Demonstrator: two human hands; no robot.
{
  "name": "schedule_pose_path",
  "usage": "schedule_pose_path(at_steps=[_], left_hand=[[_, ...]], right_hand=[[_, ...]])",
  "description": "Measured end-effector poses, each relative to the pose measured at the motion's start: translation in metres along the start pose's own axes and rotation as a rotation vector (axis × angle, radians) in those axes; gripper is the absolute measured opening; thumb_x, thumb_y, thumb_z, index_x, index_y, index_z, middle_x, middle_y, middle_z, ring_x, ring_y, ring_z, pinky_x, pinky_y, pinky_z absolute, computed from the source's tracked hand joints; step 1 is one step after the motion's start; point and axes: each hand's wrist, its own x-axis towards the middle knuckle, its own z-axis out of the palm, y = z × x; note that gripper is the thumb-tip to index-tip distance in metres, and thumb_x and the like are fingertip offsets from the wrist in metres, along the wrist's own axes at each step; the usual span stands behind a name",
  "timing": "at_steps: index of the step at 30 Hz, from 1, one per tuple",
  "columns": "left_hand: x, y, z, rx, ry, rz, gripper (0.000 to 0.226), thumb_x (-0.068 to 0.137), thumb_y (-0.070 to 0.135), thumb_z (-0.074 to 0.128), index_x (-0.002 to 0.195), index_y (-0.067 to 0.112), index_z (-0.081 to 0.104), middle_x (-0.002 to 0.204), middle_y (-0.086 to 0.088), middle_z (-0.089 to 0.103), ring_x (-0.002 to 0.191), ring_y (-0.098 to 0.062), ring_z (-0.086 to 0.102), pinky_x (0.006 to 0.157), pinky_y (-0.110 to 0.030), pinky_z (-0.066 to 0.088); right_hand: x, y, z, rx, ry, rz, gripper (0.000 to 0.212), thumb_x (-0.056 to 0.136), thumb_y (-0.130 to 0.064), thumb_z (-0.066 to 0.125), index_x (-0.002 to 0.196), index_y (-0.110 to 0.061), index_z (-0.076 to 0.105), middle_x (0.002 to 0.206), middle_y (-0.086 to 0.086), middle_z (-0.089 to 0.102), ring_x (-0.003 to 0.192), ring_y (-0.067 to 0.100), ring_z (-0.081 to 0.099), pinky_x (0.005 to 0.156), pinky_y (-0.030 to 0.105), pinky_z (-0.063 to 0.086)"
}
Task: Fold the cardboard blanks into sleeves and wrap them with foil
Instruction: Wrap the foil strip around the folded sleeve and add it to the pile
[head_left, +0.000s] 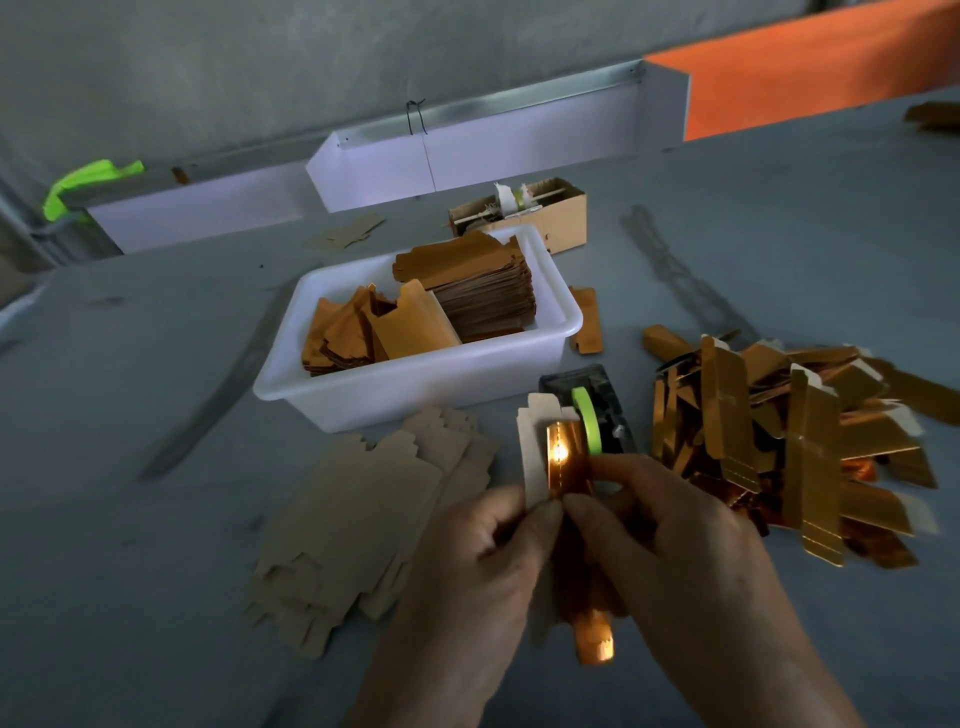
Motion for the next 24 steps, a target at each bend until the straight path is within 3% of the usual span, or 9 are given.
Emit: schedule_pose_path(at_steps=[3,6,9,11,13,16,18,21,24], left_hand=[[0.000,0.002,-0.005,0.042,-0.072,-0.025,0.019,0.093,0.031,0.053,0.088,0.033,0.072,0.078,-0.001,0.073,0.073,-0.012,0.067,0.068,-0.024,0.051],[0.001,0.006,-0.007,0.017,-0.137,-0.055,0.017,0.089,0.032,0.056,0.092,0.036,0.072,0.087,0.004,0.075,0.084,-0.009,0.070,0.080,-0.028,0.053],[0.003,0.005,-0.005,-0.068,-0.042,-0.112,0.007,0.084,0.028,0.064,0.084,0.030,0.071,0.077,0.002,0.074,0.067,-0.005,0.066,0.061,-0.017,0.048],[0.005,0.002,-0.003,-0.078,0.033,-0.110,0.004,0.080,0.026,0.069,0.082,0.026,0.072,0.075,0.000,0.073,0.067,-0.008,0.066,0.063,-0.023,0.049],[0.005,0.000,-0.001,-0.065,0.092,-0.095,0.008,0.079,0.025,0.070,0.086,0.028,0.074,0.080,0.002,0.074,0.076,-0.012,0.070,0.070,-0.029,0.054],[0.003,0.001,0.003,-0.019,0.170,-0.034,0.016,0.082,0.020,0.069,0.085,0.035,0.075,0.080,0.007,0.074,0.074,-0.007,0.070,0.060,-0.015,0.052],[0.001,-0.002,0.008,0.138,0.283,0.058,0.016,0.082,0.024,0.070,0.091,0.037,0.075,0.084,0.008,0.071,0.079,-0.005,0.067,0.064,-0.016,0.051],[-0.002,0.001,0.019,0.594,0.427,0.238,0.030,0.080,0.021,0.071,0.107,0.034,0.071,0.081,0.007,0.055,0.079,-0.008,0.057,0.067,-0.021,0.049],[-0.007,0.005,0.035,1.050,0.368,0.304,0.047,0.059,0.003,0.074,0.105,0.009,0.074,0.073,-0.007,0.055,0.066,-0.024,0.059,0.047,-0.028,0.047]], right_hand=[[0.001,0.001,-0.003,-0.078,0.039,-0.033,0.033,0.062,-0.067,0.039,0.085,-0.046,0.050,0.075,-0.016,0.059,0.069,-0.001,0.060,0.056,0.013,0.047],[0.004,0.000,-0.005,0.019,0.044,0.046,0.037,0.059,-0.065,0.045,0.082,-0.038,0.054,0.075,-0.013,0.060,0.070,0.001,0.060,0.057,0.014,0.046],[0.008,0.000,-0.003,0.228,0.026,0.174,0.028,0.063,-0.051,0.058,0.079,-0.028,0.060,0.067,-0.002,0.062,0.065,0.011,0.061,0.062,0.029,0.053],[0.009,0.001,-0.001,0.247,0.039,0.197,0.027,0.065,-0.048,0.055,0.079,-0.025,0.059,0.068,0.001,0.061,0.068,0.018,0.060,0.065,0.036,0.053],[0.010,0.001,0.000,0.242,0.058,0.195,0.026,0.066,-0.047,0.054,0.080,-0.026,0.058,0.069,0.002,0.061,0.067,0.019,0.061,0.064,0.036,0.054],[0.011,0.002,0.001,0.255,0.082,0.199,0.025,0.066,-0.047,0.056,0.080,-0.027,0.058,0.067,0.002,0.067,0.063,0.015,0.065,0.059,0.031,0.056],[0.011,0.003,0.002,0.274,0.081,0.212,0.023,0.067,-0.044,0.059,0.080,-0.025,0.059,0.066,0.002,0.068,0.061,0.015,0.067,0.056,0.029,0.058],[0.012,0.001,0.003,0.256,0.091,0.207,0.021,0.068,-0.042,0.061,0.079,-0.024,0.060,0.065,0.003,0.069,0.061,0.017,0.067,0.060,0.035,0.059],[0.012,-0.002,0.005,0.235,0.125,0.185,0.019,0.070,-0.042,0.063,0.075,-0.023,0.062,0.063,0.002,0.067,0.059,0.018,0.065,0.058,0.036,0.058]])
